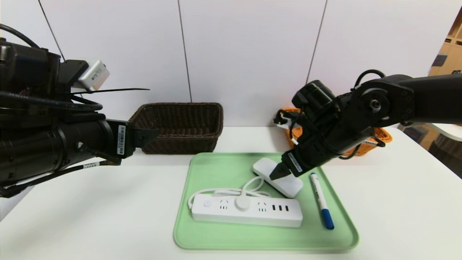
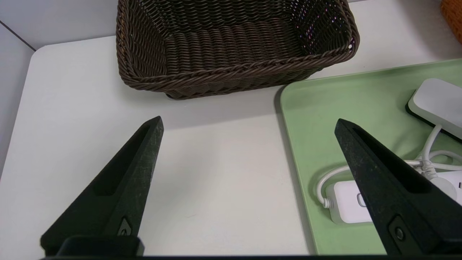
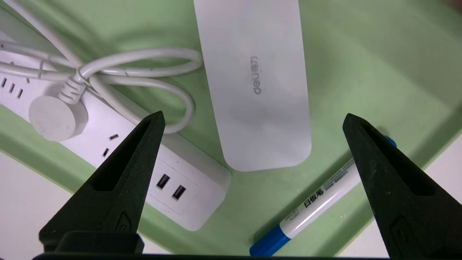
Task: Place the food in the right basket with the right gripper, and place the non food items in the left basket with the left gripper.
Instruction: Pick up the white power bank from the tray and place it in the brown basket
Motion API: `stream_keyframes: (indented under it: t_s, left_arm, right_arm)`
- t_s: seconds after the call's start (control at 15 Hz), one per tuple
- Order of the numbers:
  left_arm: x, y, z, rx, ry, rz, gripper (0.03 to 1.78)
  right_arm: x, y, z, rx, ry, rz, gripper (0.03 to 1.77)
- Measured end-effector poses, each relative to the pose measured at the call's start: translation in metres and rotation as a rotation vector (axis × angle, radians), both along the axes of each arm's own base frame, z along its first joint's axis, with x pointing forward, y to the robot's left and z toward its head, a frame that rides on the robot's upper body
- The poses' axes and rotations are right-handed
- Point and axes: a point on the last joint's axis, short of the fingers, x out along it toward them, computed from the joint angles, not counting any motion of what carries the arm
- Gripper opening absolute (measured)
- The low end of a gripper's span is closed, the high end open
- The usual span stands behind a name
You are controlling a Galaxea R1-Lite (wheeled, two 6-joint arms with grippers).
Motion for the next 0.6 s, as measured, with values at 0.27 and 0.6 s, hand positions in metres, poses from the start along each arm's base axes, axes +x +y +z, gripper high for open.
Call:
stream_keyframes:
  t_s: [0.27, 0.6]
  left_arm:
    - [0.002, -0.002, -0.002, 0.004, 0.007, -0.003, 1.69]
    - [0.003, -0.002, -0.004, 0.006, 0.016, -0.004, 1.69]
  right_arm:
    - [0.002, 0.004, -0.011, -0.014, 0.025, 0.009, 1.7]
    - [0.01, 0.007, -0.024, -0.026, 0.047, 0.007, 1.7]
